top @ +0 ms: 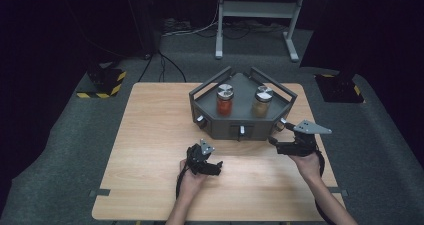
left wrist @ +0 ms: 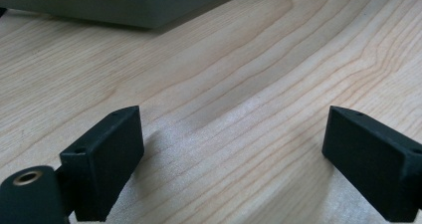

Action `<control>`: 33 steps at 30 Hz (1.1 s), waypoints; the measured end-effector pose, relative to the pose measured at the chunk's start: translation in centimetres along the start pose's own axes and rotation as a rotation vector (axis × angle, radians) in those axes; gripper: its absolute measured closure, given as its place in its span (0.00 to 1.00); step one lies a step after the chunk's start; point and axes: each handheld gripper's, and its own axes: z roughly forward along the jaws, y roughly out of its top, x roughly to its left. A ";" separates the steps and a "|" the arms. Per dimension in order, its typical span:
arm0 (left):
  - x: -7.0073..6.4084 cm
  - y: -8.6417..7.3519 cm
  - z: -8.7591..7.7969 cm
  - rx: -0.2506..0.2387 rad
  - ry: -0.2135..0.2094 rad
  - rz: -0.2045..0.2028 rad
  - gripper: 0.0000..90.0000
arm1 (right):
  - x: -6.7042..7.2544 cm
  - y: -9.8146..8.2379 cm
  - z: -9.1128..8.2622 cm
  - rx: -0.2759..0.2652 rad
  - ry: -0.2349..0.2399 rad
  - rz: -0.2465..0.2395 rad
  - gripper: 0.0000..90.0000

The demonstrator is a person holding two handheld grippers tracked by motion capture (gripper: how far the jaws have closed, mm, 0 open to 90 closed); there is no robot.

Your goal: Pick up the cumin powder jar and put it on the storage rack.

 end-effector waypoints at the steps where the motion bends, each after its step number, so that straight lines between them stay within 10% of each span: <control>1: 0.0 0.0 0.0 0.000 0.000 0.000 0.10 | 0.0 -0.4 0.0 0.008 -0.001 0.004 0.12; 33: 0.0 0.0 0.0 0.002 0.003 -0.001 0.10 | 0.2 -5.2 2.5 0.205 -0.047 0.081 0.12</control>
